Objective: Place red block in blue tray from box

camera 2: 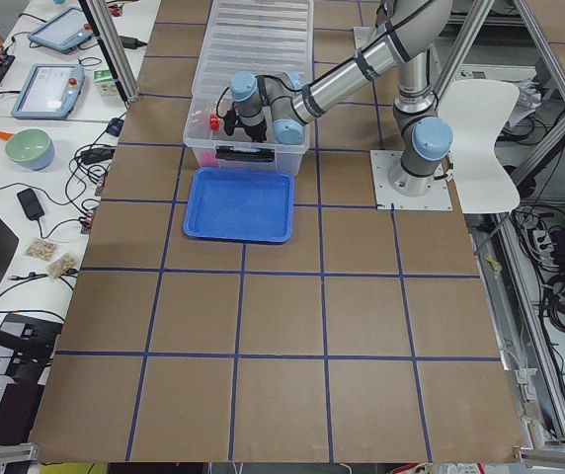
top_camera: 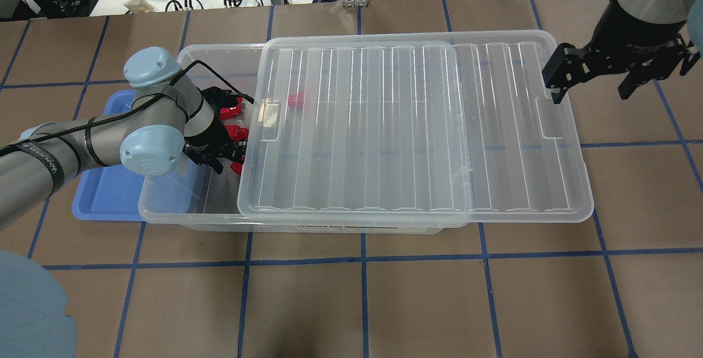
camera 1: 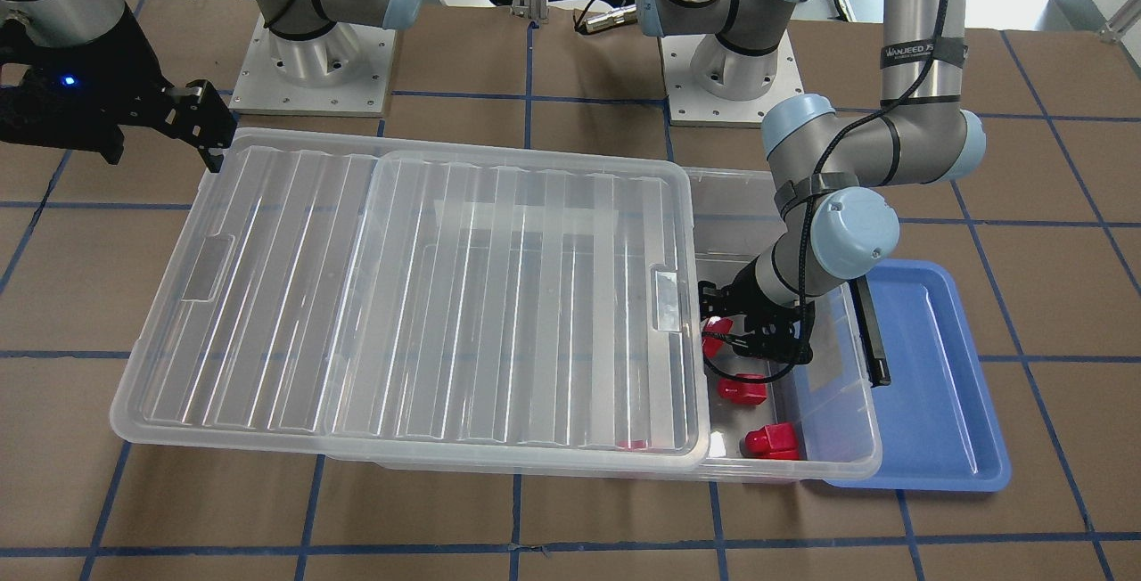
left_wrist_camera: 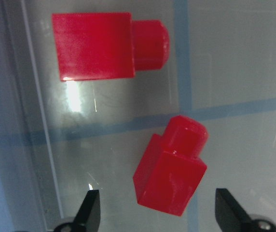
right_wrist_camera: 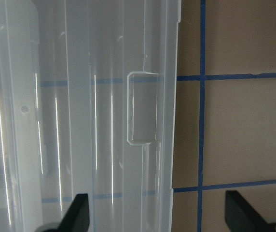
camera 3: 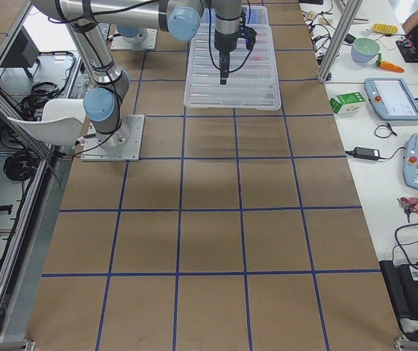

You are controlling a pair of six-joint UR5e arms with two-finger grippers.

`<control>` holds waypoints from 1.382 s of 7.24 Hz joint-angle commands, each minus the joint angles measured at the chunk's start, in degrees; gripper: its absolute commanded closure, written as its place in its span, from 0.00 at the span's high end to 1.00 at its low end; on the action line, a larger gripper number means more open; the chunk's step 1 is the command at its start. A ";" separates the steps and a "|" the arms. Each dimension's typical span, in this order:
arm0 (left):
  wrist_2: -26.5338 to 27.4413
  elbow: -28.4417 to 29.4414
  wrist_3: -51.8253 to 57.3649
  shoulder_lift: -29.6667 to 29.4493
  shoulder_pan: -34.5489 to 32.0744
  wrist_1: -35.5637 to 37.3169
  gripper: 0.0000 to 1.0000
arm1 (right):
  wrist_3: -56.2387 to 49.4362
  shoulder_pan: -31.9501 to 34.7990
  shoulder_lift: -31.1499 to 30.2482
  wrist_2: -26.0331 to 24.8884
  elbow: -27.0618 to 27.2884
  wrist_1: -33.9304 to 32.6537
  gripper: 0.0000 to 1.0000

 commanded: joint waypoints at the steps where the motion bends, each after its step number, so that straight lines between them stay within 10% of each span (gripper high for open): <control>1: -0.06 0.17 0.06 -0.19 -0.03 0.35 0.52 | 0.00 0.00 -0.14 -0.10 0.08 0.51 1.00; 4: -0.15 0.35 -0.03 -0.10 -0.03 0.43 0.11 | 0.00 0.00 0.21 -0.37 0.08 0.25 1.00; 10: 0.46 6.31 -0.20 7.44 0.06 -9.73 0.09 | 0.00 -0.09 0.48 -0.37 0.16 -0.10 1.00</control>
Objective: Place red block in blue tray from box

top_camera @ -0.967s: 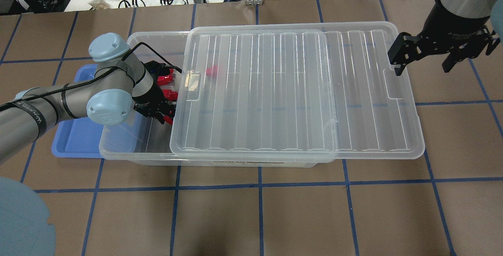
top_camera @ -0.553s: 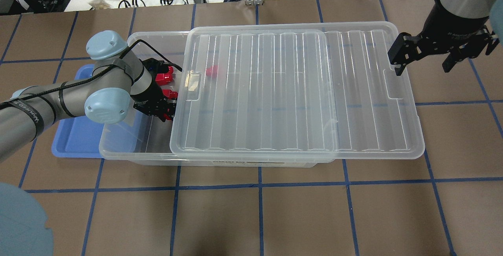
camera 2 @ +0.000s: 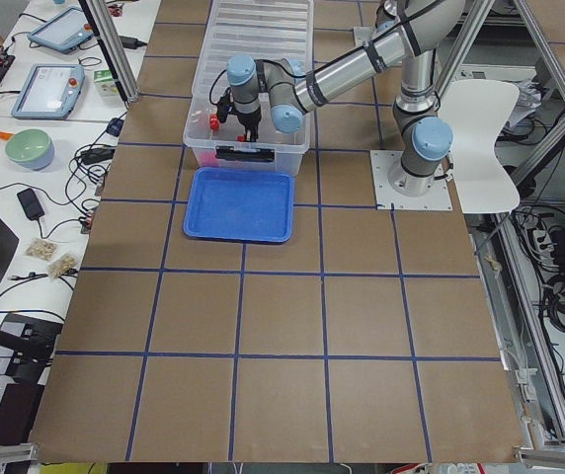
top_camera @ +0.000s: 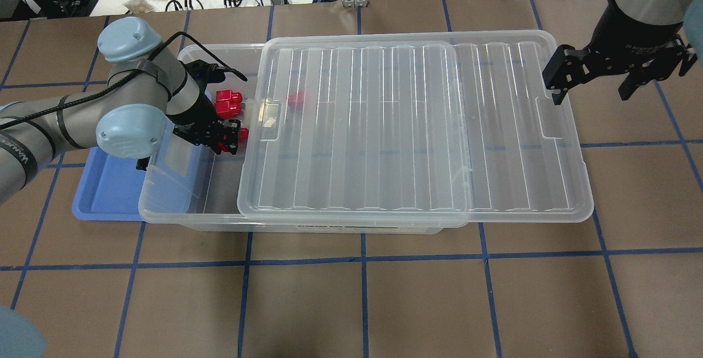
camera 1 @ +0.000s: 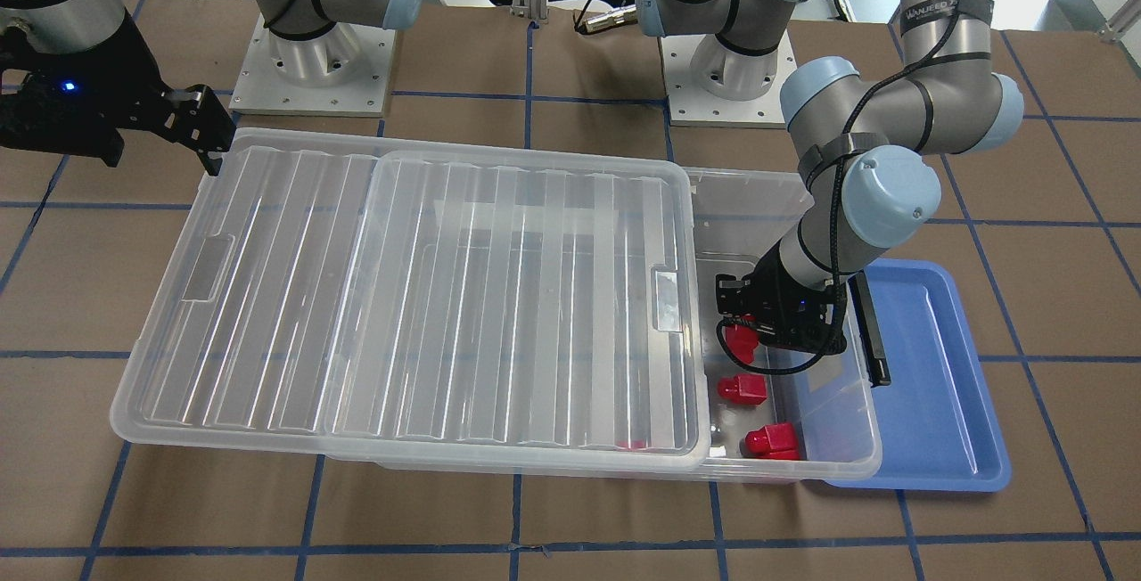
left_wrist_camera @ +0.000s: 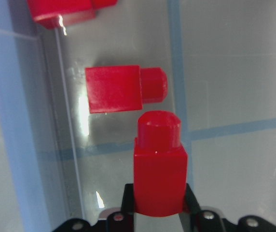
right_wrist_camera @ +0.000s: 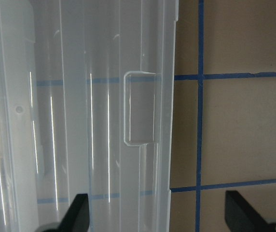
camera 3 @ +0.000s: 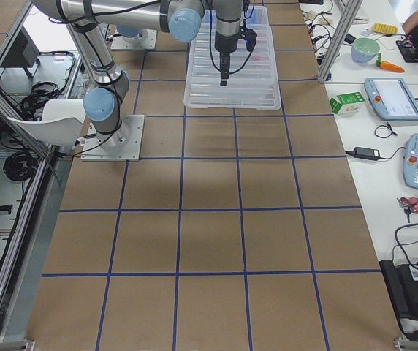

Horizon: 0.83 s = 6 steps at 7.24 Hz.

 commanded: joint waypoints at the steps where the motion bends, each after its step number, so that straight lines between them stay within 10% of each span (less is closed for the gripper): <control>1: -0.04 3.66 -0.24 4.10 -0.08 -7.61 0.09 | -0.11 -0.03 0.25 0.15 0.03 0.20 1.00; 6: 9.96 16.50 2.82 8.70 5.50 -20.57 0.09 | -1.42 -6.86 4.88 0.76 0.03 -0.41 1.00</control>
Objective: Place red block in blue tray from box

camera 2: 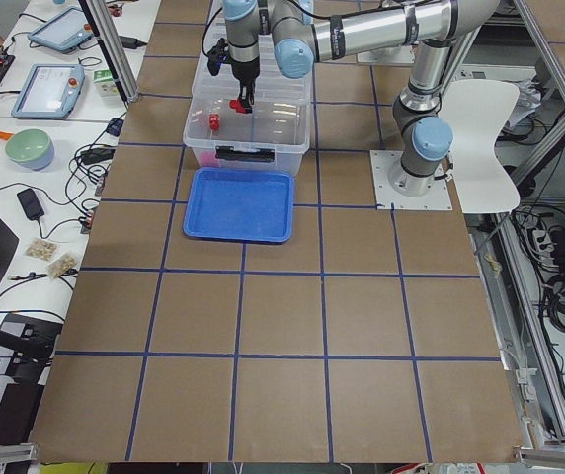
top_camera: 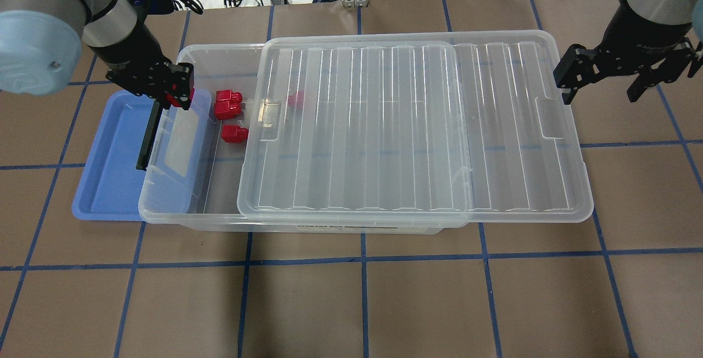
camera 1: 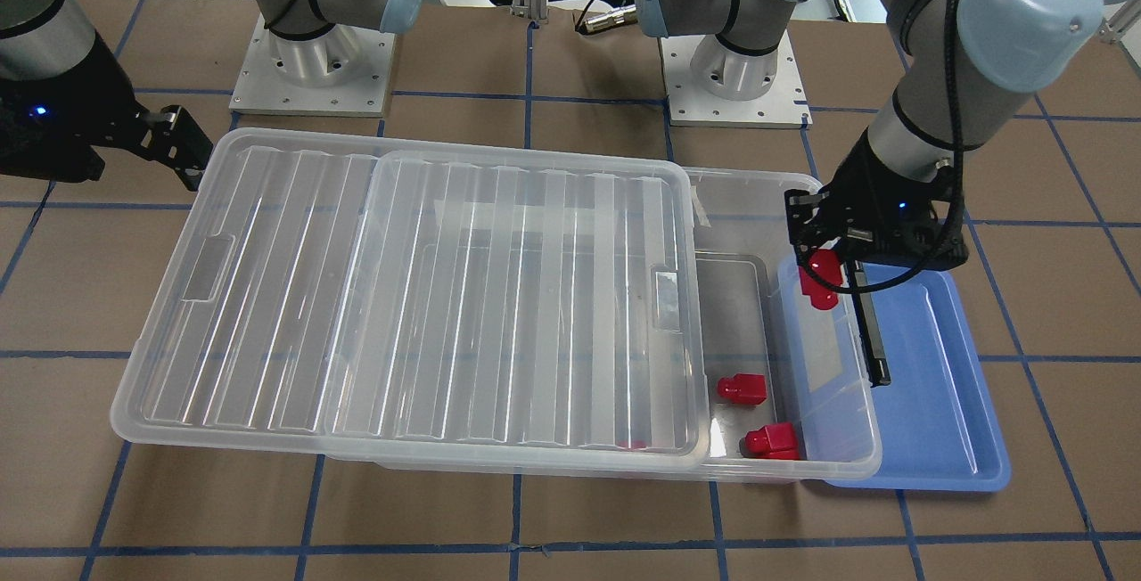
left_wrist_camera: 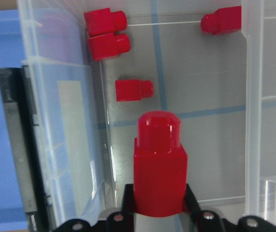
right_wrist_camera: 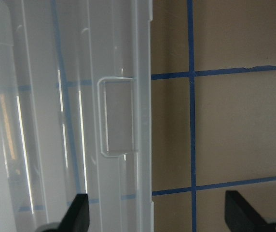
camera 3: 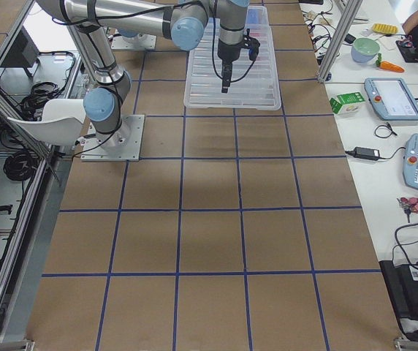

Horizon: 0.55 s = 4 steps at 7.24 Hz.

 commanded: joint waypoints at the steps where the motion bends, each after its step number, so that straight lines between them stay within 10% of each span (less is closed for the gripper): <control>1: 3.19 1.00 9.06 -1.28 8.85 -0.33 0.09 | -6.12 -5.59 3.16 0.18 0.00 -0.30 1.00; 4: -2.22 -2.77 22.72 -6.89 17.06 7.88 0.09 | -9.34 -7.91 7.81 0.36 0.00 -4.26 1.00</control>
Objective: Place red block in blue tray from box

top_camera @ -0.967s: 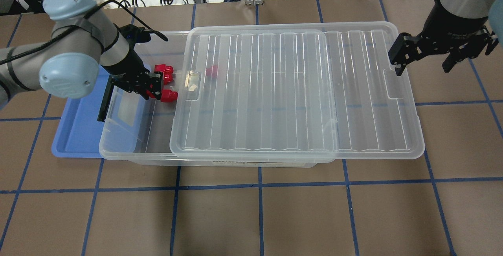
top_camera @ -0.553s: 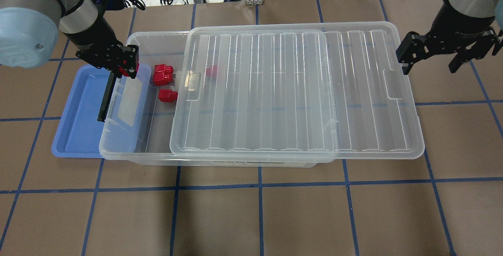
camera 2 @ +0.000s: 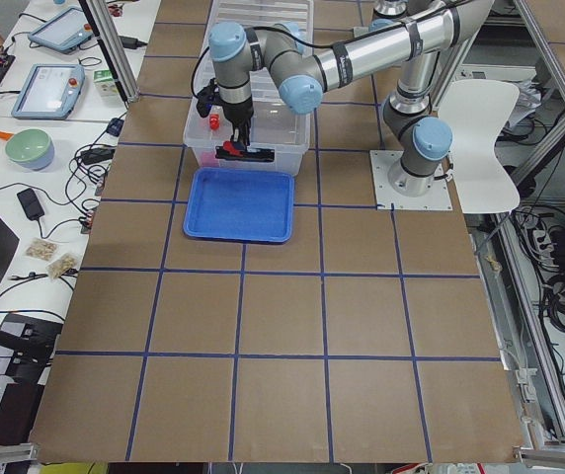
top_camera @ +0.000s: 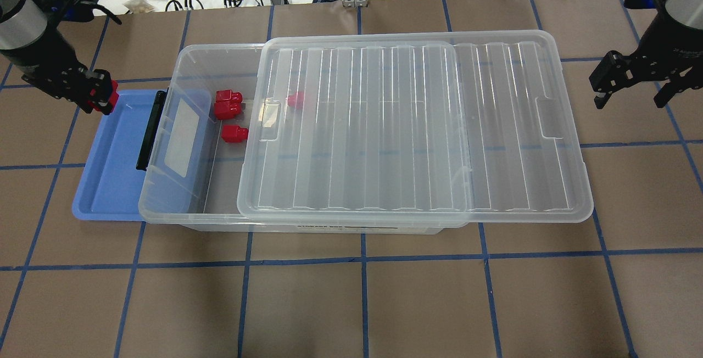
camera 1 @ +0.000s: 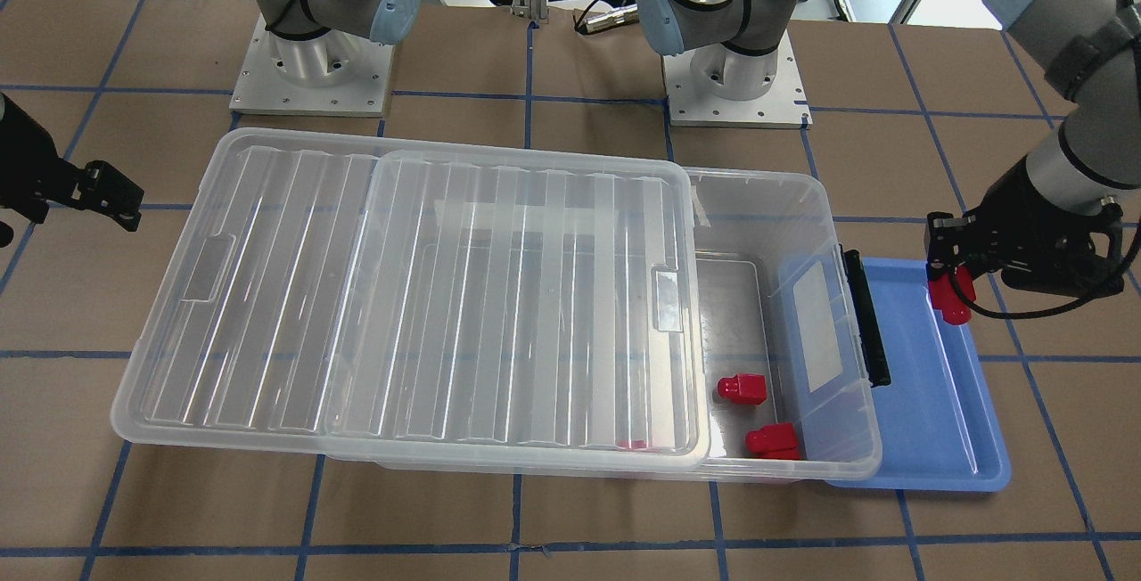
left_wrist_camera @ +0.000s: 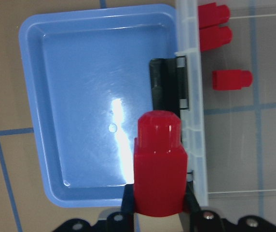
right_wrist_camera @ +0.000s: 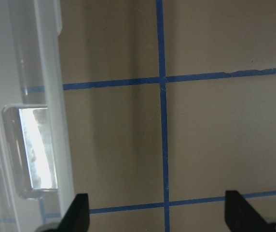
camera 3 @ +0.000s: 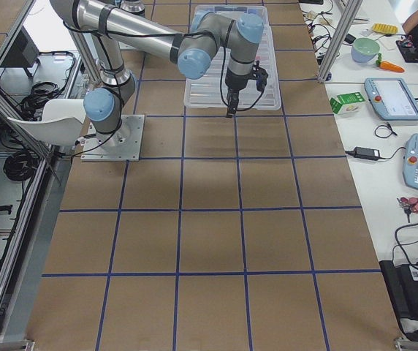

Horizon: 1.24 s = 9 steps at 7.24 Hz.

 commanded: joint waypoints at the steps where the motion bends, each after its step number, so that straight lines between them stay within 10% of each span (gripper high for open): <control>1: -3.72 -5.40 6.34 -6.15 4.71 12.41 0.09 | -1.70 -0.41 3.49 -0.10 -0.09 -1.89 1.00; 6: -3.72 -8.94 8.81 -13.47 4.90 19.70 0.20 | -3.38 0.11 6.31 1.12 0.00 -1.89 1.00; 7: -3.72 -9.29 8.64 -14.17 4.90 19.78 0.74 | -3.03 0.38 6.50 2.52 -0.09 -1.89 1.00; 8: -3.72 -9.21 8.38 -14.35 4.90 20.83 0.99 | -2.94 1.25 6.50 2.53 -0.18 -1.98 1.00; 9: -3.72 -8.43 8.20 -13.75 4.81 20.92 1.00 | -2.59 3.09 6.50 2.53 -0.18 -2.15 1.00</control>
